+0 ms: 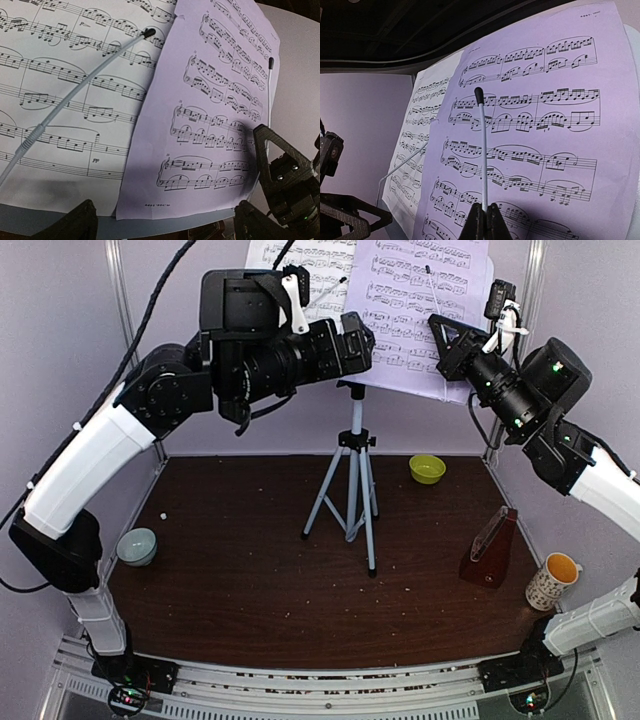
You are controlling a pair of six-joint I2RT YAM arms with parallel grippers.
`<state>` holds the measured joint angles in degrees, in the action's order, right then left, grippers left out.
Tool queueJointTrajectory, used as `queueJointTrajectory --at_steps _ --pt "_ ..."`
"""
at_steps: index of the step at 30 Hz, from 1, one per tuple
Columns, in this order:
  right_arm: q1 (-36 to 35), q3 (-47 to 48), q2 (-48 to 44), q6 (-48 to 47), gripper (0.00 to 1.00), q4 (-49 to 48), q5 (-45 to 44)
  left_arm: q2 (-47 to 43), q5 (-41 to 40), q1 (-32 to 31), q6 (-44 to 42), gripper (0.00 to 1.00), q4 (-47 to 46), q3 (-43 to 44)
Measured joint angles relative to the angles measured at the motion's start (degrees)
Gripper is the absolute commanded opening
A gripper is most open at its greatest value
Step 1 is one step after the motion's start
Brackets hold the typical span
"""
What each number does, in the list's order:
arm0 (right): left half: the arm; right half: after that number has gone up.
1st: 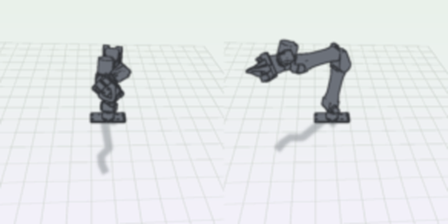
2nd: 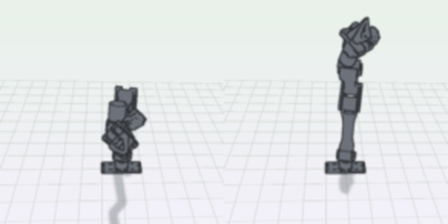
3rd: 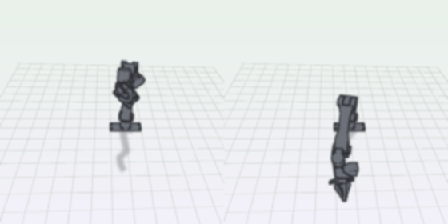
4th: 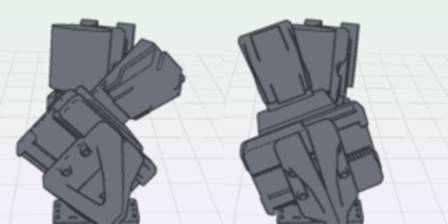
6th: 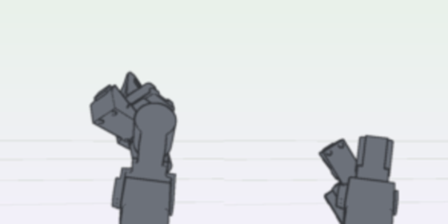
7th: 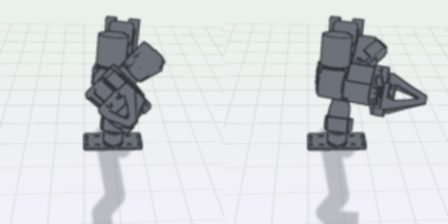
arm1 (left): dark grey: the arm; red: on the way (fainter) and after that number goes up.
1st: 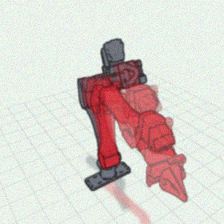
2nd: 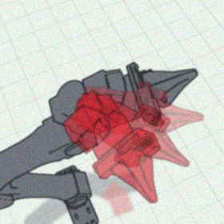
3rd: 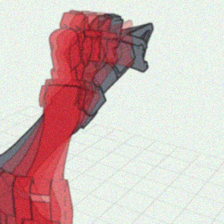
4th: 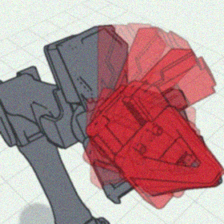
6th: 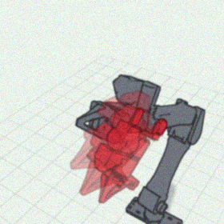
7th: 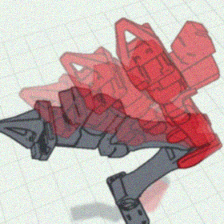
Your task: Set up the instrument practice props
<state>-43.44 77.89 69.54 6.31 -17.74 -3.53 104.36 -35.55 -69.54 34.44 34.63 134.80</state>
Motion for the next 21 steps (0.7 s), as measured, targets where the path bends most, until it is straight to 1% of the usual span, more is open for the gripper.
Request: queueJointTrajectory --at_steps 5,13,21 --pt "-0.04 -0.02 0.00 -0.15 0.00 0.00 0.00 1.31 0.50 0.90 0.00 0.98 0.07 1.20" --pt "-0.22 0.00 0.00 -0.35 0.00 0.00 -0.02 2.25 4.92 3.96 0.48 0.98 -0.09 2.60" --pt "-0.31 -0.02 0.00 -0.59 0.00 -0.02 -0.02 3.10 9.07 4.24 1.25 0.98 -0.33 2.78"
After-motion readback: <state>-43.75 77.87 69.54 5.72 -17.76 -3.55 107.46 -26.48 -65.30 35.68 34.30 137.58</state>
